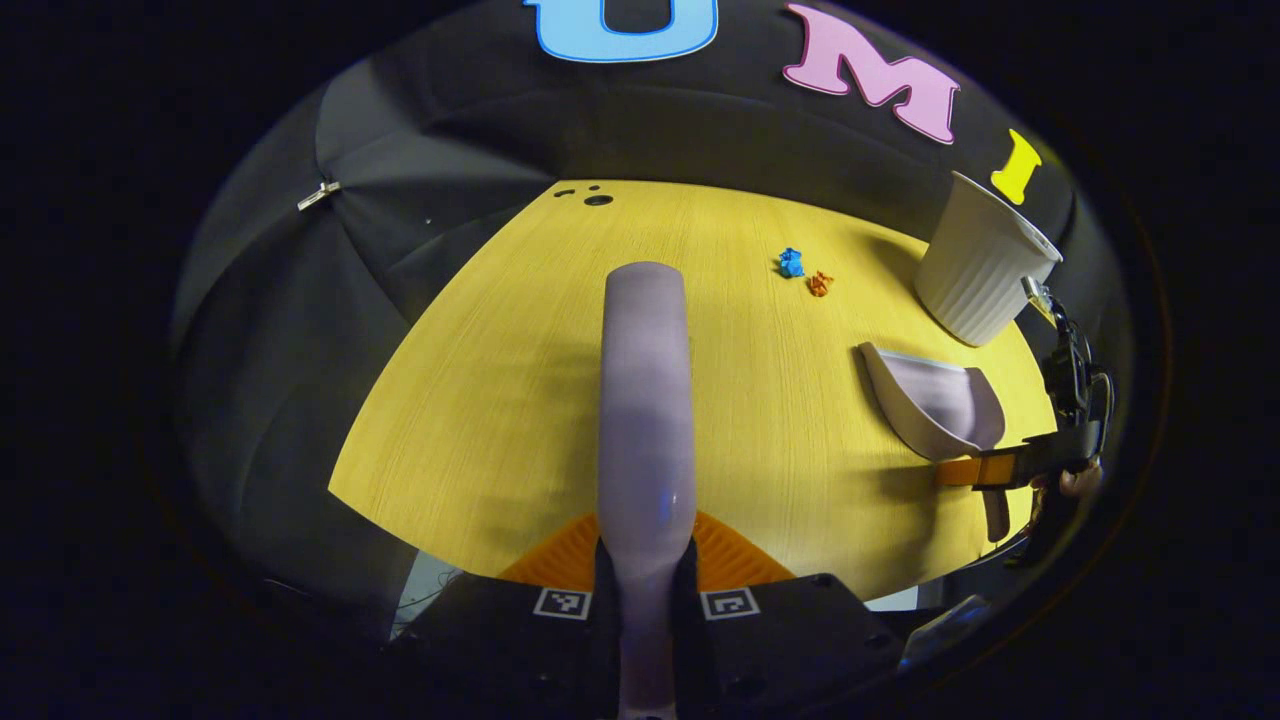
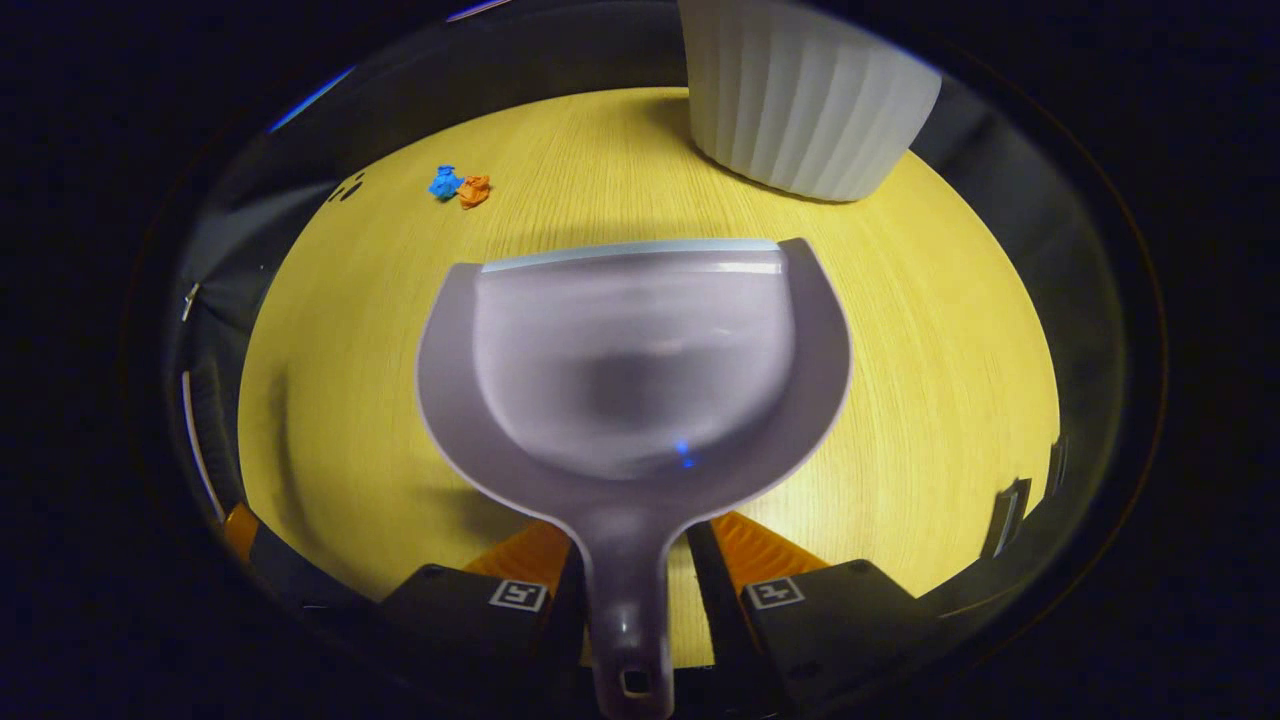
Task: Pick up the small broom and dustpan from the desktop, sweep the trash into the dustpan with the broom, and then empty the trash into the garbage bin.
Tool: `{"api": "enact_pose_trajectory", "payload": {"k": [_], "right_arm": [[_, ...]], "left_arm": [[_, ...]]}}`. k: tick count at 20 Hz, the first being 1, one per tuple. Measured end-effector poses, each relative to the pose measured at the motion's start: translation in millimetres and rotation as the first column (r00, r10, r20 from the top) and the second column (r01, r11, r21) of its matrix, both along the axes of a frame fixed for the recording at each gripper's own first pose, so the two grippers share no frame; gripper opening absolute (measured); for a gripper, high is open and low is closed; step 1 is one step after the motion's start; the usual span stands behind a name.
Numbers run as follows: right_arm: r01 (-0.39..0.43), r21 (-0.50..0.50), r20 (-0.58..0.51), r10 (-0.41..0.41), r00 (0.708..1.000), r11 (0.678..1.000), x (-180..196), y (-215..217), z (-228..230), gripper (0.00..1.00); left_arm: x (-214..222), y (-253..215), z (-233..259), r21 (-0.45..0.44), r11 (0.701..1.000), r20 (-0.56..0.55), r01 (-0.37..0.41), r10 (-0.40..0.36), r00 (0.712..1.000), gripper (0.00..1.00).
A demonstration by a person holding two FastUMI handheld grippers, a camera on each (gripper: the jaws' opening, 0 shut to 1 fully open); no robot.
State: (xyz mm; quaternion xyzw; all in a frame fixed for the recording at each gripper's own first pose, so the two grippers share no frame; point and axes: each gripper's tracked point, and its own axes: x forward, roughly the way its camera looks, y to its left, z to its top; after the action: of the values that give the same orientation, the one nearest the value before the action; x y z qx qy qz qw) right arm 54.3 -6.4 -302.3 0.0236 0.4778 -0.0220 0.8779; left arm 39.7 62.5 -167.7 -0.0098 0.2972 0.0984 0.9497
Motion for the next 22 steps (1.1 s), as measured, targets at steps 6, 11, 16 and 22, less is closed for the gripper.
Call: {"api": "enact_pose_trajectory", "payload": {"k": [6,11,16,22], "right_arm": [[-0.094,0.025,-0.004,0.095,0.996,0.995,-1,1,3,0.37],[-0.181,0.019,-0.008,0.181,0.983,0.983,-4,-10,2,0.31],[-0.264,-0.017,-0.002,0.264,0.964,0.964,-5,-36,4,0.31],[-0.365,-0.057,0.024,0.366,0.93,0.929,5,-54,23,0.36]], "left_arm": [[23,-13,-2,-0.001,0.999,-0.038,0.033,-0.033,0.999,0.22],[72,-18,8,0.044,0.99,-0.115,0.136,-0.13,0.985,0.29],[138,-17,22,0.135,0.963,-0.199,0.235,-0.206,0.958,0.29],[227,-30,33,0.188,0.934,-0.25,0.303,-0.253,0.935,0.25]]}}
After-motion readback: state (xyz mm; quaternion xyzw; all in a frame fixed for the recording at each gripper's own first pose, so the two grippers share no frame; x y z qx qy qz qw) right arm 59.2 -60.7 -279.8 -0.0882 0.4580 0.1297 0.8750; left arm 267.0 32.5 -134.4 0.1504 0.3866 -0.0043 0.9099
